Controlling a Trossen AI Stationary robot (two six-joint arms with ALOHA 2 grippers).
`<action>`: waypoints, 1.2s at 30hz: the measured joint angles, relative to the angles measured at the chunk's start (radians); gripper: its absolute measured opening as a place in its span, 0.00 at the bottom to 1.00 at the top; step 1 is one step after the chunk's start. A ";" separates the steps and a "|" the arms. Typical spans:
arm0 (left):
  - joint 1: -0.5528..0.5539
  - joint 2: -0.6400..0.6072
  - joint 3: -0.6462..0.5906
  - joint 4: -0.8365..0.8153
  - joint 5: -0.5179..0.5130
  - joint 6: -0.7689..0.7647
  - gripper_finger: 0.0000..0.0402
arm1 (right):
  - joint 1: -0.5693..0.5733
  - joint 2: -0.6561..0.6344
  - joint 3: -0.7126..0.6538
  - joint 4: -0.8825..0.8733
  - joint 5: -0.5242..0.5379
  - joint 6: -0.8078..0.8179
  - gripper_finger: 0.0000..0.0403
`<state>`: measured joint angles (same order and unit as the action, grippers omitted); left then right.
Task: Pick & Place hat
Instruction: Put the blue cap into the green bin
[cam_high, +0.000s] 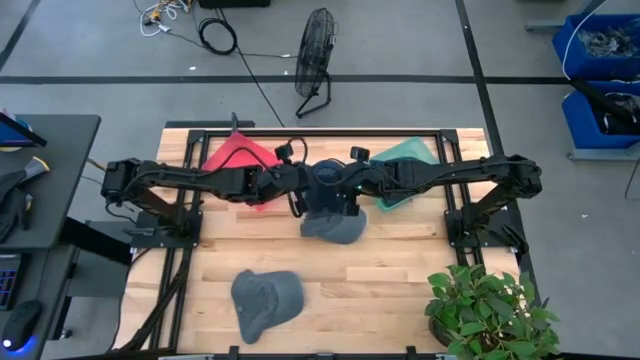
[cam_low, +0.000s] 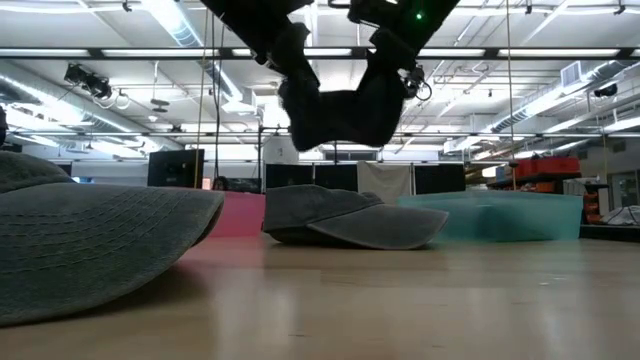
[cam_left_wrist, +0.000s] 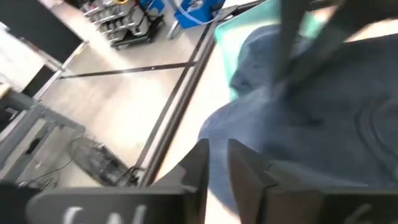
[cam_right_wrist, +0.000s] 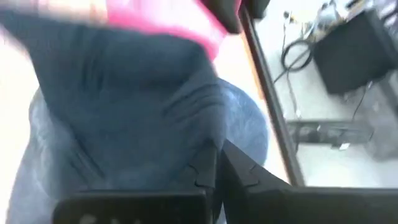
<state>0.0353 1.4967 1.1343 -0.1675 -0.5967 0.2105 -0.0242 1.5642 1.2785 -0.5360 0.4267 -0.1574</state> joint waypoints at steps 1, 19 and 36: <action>0.005 0.000 0.000 -0.003 -0.001 0.009 0.20 | 0.000 0.000 0.000 -0.013 0.000 0.028 0.01; 0.029 0.000 0.000 -0.045 0.006 0.003 0.37 | -0.106 -0.005 0.000 -0.723 0.473 0.807 0.01; 0.029 0.002 -0.001 -0.102 0.006 0.001 0.36 | -0.263 -0.006 -0.181 -0.712 0.332 0.961 0.01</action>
<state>0.0643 1.4982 1.1332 -0.2693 -0.5911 0.2111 -0.2877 1.5578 1.0973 -1.2477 0.7588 0.8035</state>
